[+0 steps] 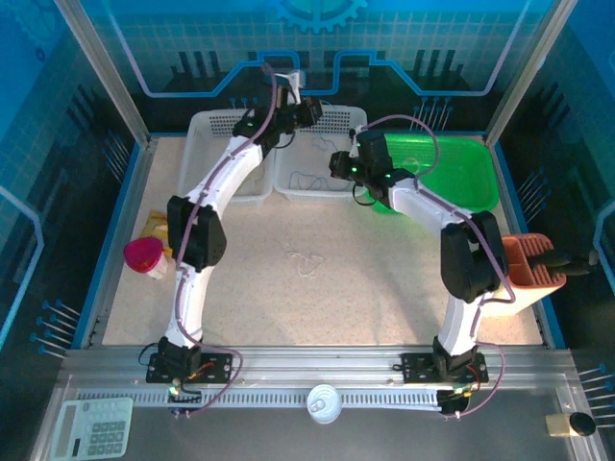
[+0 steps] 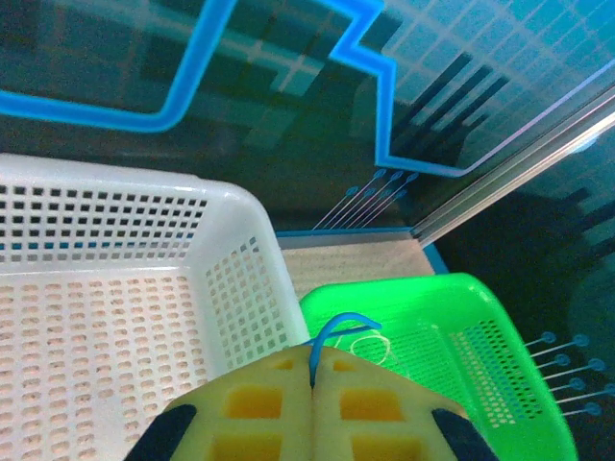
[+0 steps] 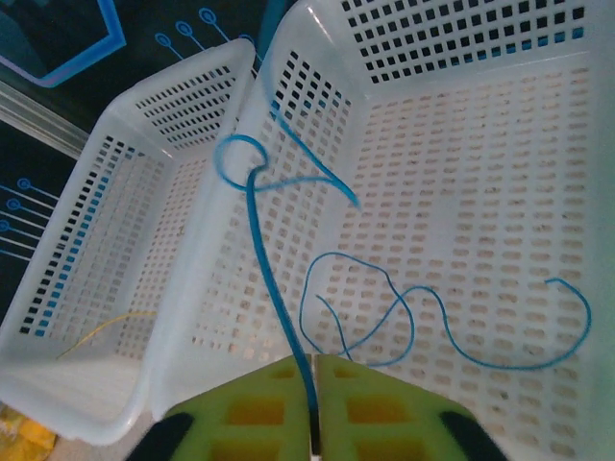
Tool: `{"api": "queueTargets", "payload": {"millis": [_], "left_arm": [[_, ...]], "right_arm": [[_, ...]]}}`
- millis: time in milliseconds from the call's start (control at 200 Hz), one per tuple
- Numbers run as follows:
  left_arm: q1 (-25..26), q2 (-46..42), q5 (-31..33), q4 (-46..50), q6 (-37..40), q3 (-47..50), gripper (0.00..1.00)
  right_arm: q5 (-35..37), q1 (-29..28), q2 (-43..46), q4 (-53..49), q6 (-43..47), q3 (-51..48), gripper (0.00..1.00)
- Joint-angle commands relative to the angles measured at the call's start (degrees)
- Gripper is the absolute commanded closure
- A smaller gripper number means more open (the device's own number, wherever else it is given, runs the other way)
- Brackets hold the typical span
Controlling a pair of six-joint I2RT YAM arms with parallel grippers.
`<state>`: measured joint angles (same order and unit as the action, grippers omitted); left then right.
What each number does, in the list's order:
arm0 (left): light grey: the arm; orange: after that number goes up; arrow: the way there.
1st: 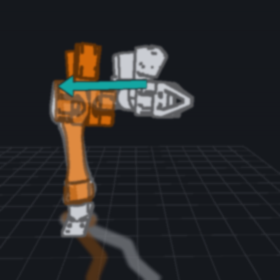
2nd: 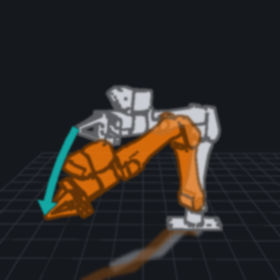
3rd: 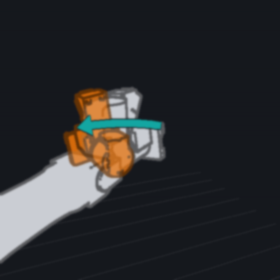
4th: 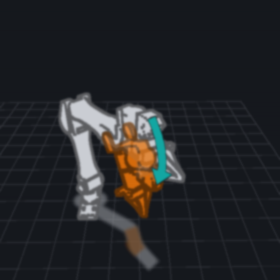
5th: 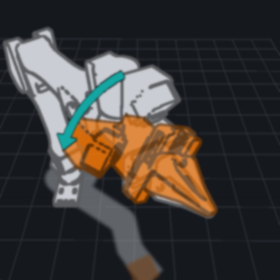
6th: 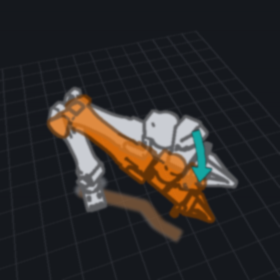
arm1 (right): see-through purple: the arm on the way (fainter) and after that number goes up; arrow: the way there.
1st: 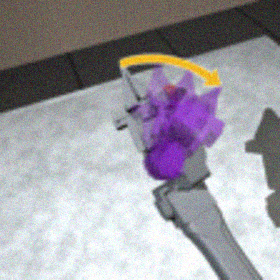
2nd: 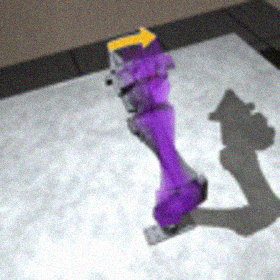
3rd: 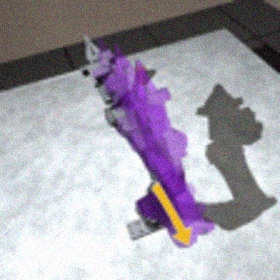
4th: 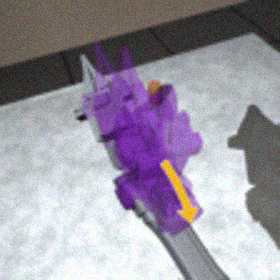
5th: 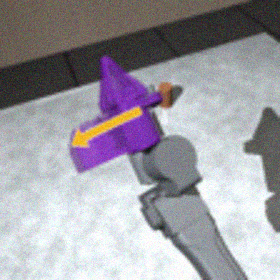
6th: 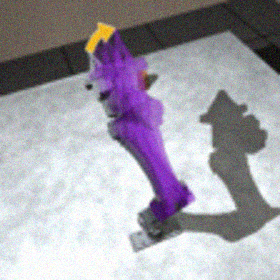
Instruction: Untangle the cables
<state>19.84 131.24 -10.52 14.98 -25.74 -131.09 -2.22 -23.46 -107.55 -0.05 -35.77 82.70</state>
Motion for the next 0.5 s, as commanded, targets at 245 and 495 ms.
{"api": "queueTargets", "payload": {"millis": [245, 495], "left_arm": [[0.6, 8.28, 5.47, 9.59, 3.52, -9.18, 1.0], [0.56, 7.37, 4.58, 12.03, 5.1, -9.89, 0.72]], "right_arm": [[-2.77, 0.61, 3.16, -7.16, 5.84, 3.01, 0.19], [-2.81, 0.25, 10.61, -10.49, 7.86, 1.85, 0.18]]}}
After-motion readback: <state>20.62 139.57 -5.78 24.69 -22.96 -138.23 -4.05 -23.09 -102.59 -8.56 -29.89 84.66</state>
